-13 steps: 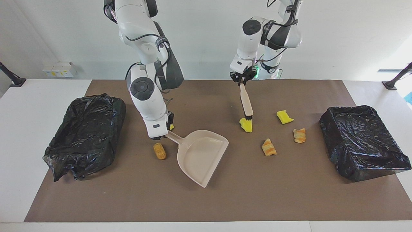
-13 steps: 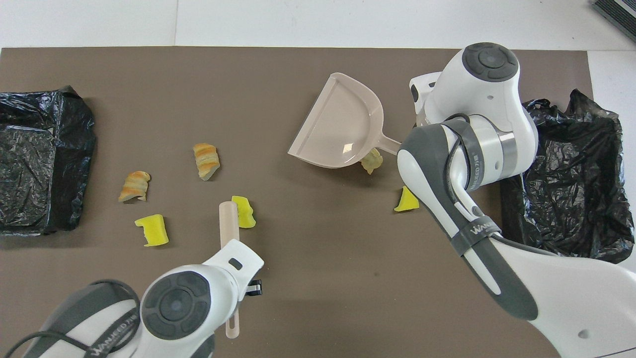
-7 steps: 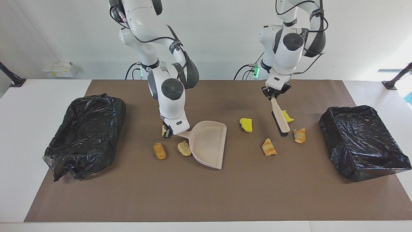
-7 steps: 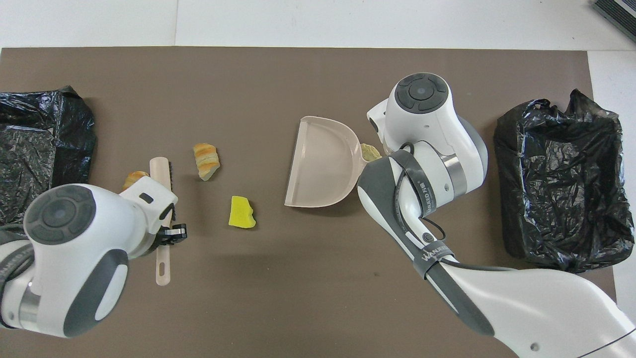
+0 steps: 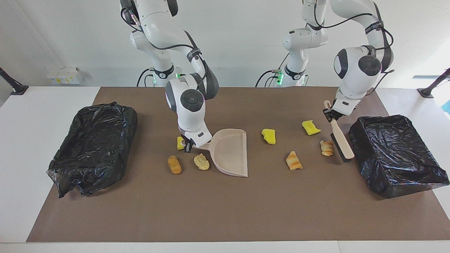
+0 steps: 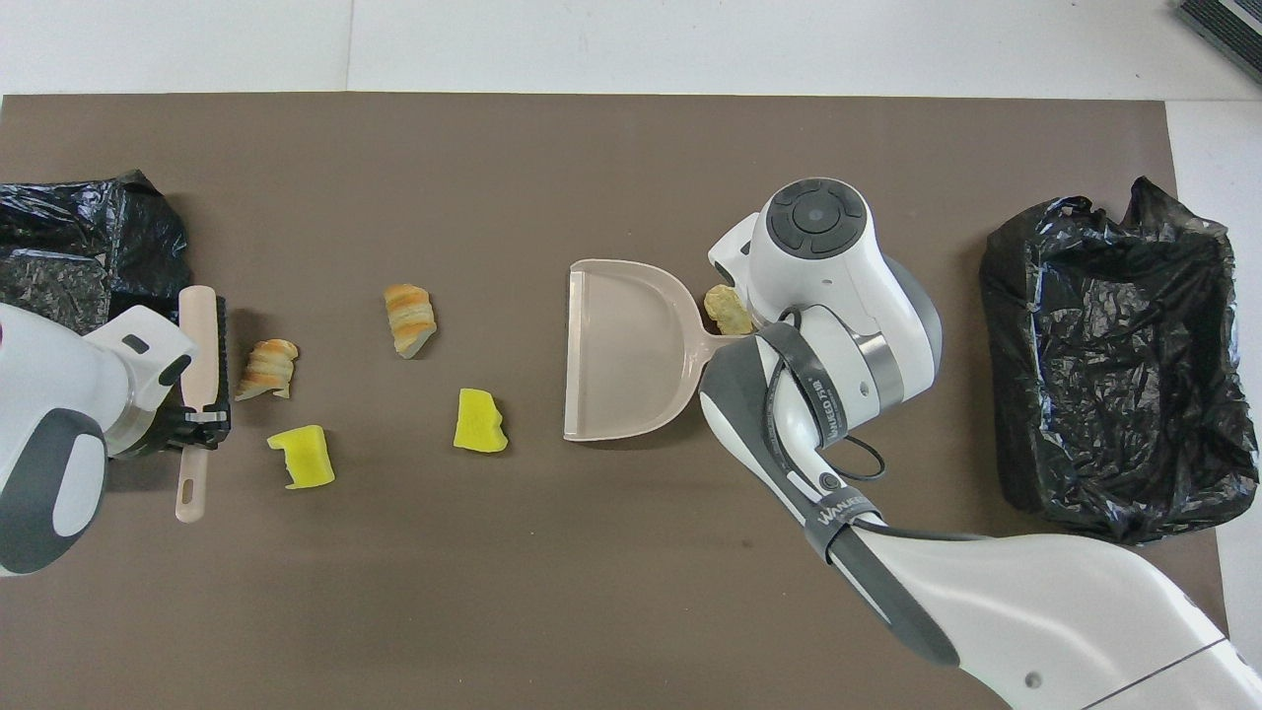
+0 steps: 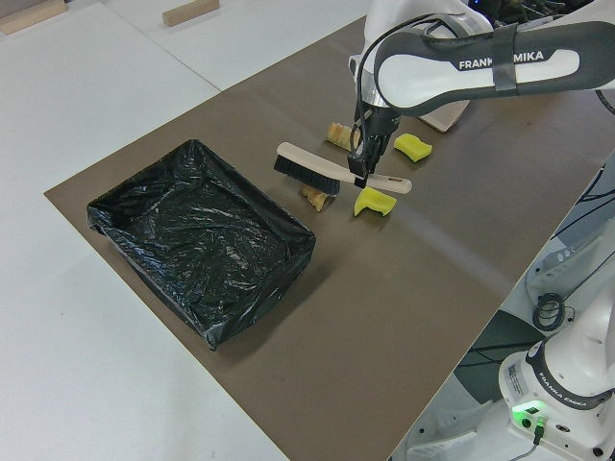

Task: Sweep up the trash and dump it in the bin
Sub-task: 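Sweep the bread and sponge pieces toward the dustpan with the left gripper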

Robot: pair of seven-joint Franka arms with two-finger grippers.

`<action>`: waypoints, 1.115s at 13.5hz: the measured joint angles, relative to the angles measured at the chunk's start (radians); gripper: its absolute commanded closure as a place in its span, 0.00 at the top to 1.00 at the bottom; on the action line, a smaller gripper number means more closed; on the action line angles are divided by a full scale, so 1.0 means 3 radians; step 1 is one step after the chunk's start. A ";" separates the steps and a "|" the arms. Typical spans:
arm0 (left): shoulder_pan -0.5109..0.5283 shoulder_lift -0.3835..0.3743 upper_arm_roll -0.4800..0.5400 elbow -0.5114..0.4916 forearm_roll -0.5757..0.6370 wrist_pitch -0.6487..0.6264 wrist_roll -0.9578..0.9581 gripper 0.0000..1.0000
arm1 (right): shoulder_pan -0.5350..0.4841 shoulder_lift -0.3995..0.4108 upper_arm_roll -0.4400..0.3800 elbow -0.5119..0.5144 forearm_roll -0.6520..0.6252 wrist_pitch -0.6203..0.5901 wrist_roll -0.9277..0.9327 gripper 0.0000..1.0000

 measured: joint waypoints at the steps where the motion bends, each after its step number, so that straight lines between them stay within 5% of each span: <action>1: 0.0033 0.0024 -0.0003 -0.0009 0.0013 0.0024 0.0005 0.00 | 0.0018 -0.0006 0.0000 -0.0021 0.0000 0.0041 0.0000 0.00; 5: -0.0052 0.0054 -0.0087 -0.0149 -0.0022 0.0115 -0.0058 0.00 | 0.0046 -0.0016 0.0000 -0.0039 0.0000 0.0069 0.0000 0.00; 15: -0.0976 0.0191 -0.0130 -0.0167 -0.0632 0.0584 -0.0112 0.00 | 0.0136 -0.0042 -0.0001 -0.0063 0.0000 0.0043 0.0251 0.00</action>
